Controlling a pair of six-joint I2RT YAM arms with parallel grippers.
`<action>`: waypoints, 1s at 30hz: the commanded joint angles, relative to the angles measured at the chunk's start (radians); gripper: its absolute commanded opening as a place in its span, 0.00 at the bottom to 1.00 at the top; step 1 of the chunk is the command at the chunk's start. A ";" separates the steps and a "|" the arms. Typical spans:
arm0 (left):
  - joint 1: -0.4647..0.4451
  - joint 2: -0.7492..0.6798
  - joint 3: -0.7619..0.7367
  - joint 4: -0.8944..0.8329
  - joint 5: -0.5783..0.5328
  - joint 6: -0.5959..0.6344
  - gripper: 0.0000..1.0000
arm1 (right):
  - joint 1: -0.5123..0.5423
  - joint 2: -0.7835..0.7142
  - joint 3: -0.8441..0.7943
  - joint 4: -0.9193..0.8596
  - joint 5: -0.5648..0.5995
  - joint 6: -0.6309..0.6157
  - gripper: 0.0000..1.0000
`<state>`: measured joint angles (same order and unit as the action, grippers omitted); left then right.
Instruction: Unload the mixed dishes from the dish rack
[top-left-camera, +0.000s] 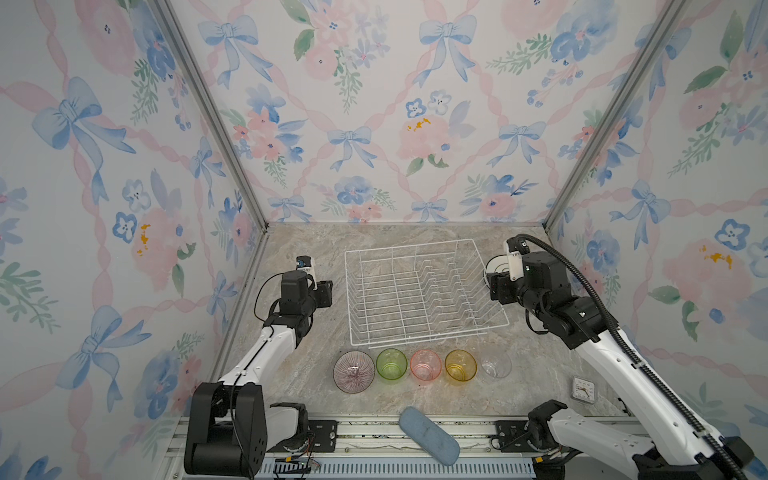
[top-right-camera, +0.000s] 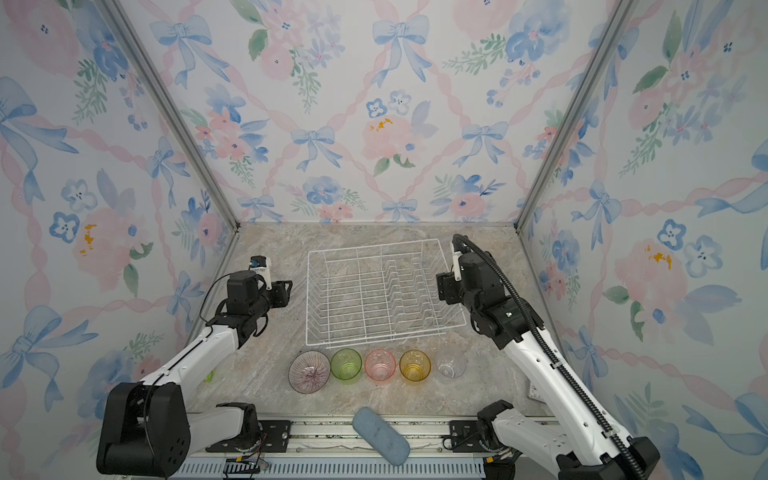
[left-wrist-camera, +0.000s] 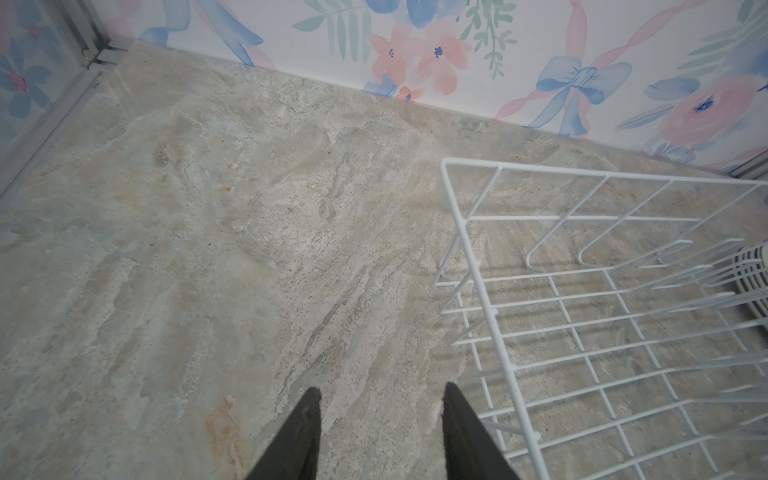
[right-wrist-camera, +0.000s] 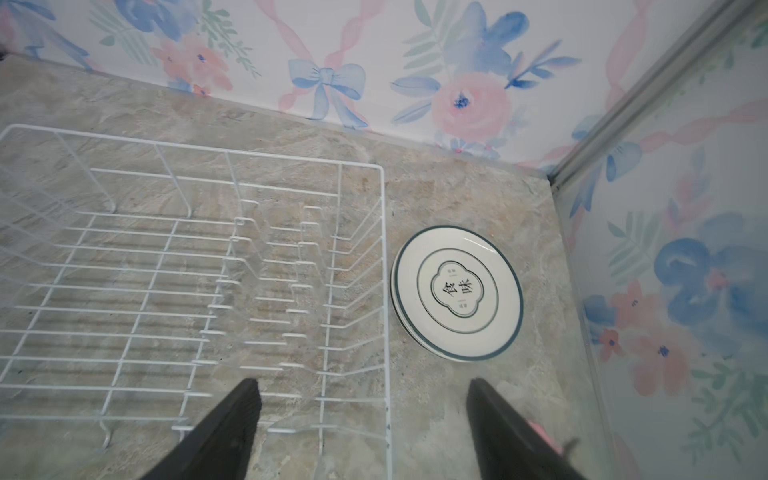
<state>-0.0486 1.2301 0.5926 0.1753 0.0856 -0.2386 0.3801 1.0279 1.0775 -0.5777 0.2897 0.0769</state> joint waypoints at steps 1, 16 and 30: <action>-0.004 0.018 -0.062 0.200 -0.023 0.089 0.44 | -0.081 -0.027 -0.080 0.068 -0.040 0.078 0.81; 0.006 0.058 -0.373 0.790 -0.130 0.200 0.52 | -0.196 -0.012 -0.257 0.271 0.015 0.055 0.81; 0.004 0.357 -0.454 1.274 -0.241 0.221 0.98 | -0.218 0.063 -0.478 0.728 0.125 -0.003 0.83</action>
<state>-0.0463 1.5730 0.1444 1.2953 -0.1074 -0.0151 0.1753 1.0729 0.6453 -0.0284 0.3710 0.1150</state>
